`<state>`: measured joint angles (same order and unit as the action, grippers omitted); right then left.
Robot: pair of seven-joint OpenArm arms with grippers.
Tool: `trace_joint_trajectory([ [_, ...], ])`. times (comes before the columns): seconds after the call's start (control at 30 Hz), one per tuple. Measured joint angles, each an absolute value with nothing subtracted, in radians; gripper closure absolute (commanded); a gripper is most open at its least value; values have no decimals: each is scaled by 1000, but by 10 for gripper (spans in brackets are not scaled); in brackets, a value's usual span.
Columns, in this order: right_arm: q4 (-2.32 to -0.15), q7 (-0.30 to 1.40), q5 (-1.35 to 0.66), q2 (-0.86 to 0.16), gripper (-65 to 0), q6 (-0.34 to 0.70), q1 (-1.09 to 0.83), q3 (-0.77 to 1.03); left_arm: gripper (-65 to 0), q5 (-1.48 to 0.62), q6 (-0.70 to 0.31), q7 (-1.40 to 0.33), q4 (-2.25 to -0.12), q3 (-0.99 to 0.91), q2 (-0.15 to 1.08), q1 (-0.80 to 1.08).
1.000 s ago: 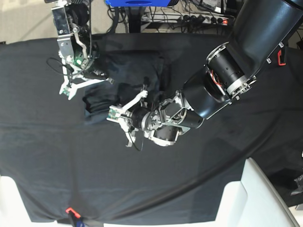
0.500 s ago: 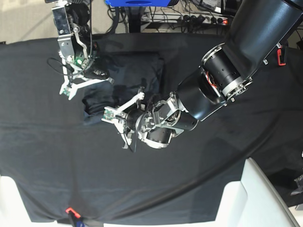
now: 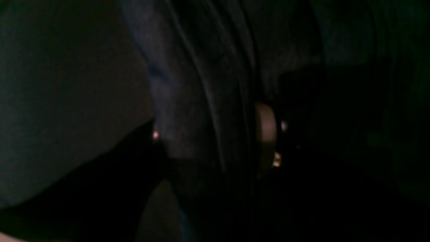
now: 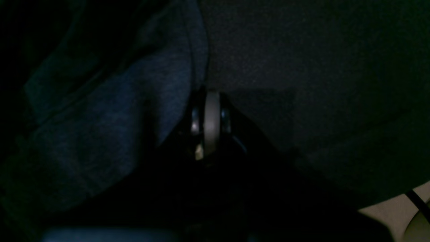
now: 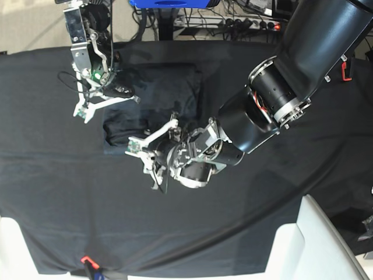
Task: Fold the T-shirt properly
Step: 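Tuck the loose shirt edge under with the left gripper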
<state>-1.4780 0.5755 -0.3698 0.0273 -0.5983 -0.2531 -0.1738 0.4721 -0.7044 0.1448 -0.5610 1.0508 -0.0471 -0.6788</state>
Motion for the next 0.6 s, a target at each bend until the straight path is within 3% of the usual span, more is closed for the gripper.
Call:
trace_joint_trajectory([
  [0.43, -1478, 576, -369, 27, 0, -599, -253, -175, -309, 478, -706, 43, -635, 1051, -48, -690],
  [0.6, -1478, 575, -370, 27, 0, -598, -253, -175, -311, 387, -707, -23, -706, 1058, -44, -696],
])
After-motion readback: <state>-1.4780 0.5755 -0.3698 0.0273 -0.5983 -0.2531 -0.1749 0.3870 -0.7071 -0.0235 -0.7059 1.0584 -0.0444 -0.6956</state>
